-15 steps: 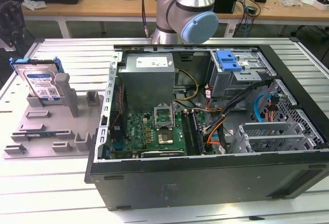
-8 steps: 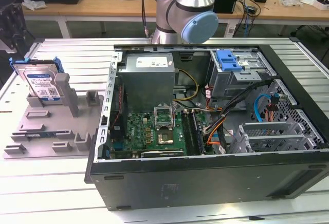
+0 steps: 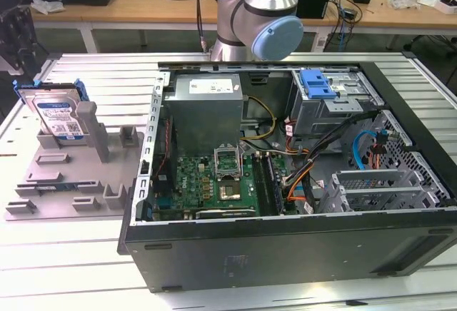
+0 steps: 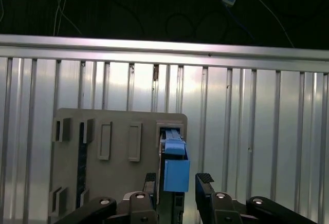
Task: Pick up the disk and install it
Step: 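Pick up the disk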
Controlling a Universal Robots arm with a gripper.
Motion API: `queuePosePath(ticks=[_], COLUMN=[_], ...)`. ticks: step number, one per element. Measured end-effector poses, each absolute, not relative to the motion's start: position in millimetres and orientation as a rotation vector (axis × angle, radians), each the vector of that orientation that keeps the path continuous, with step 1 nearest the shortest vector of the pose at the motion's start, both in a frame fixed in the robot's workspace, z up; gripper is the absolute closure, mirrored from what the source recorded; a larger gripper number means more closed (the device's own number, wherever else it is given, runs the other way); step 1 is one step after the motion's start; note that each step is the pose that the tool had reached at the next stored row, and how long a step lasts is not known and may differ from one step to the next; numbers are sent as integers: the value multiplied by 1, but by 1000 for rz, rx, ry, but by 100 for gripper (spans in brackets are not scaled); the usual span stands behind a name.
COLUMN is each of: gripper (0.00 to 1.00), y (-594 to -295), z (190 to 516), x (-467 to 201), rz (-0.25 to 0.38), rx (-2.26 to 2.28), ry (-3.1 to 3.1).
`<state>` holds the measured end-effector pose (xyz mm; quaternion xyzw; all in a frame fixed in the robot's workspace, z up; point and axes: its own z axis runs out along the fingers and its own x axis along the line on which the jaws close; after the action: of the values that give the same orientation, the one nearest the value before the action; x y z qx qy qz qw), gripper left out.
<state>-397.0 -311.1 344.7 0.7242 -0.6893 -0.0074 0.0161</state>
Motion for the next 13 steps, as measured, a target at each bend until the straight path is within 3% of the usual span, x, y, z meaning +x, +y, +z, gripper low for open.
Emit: queuePosePath(ticks=[11, 12, 13], gripper=[55, 49, 49], y=[-311, -311, -311], z=[344, 344, 344], x=[-397, -397, -397], rz=[-23, -23, -23], rx=[2252, 2252, 2252], ry=[-2144, -2144, -2144])
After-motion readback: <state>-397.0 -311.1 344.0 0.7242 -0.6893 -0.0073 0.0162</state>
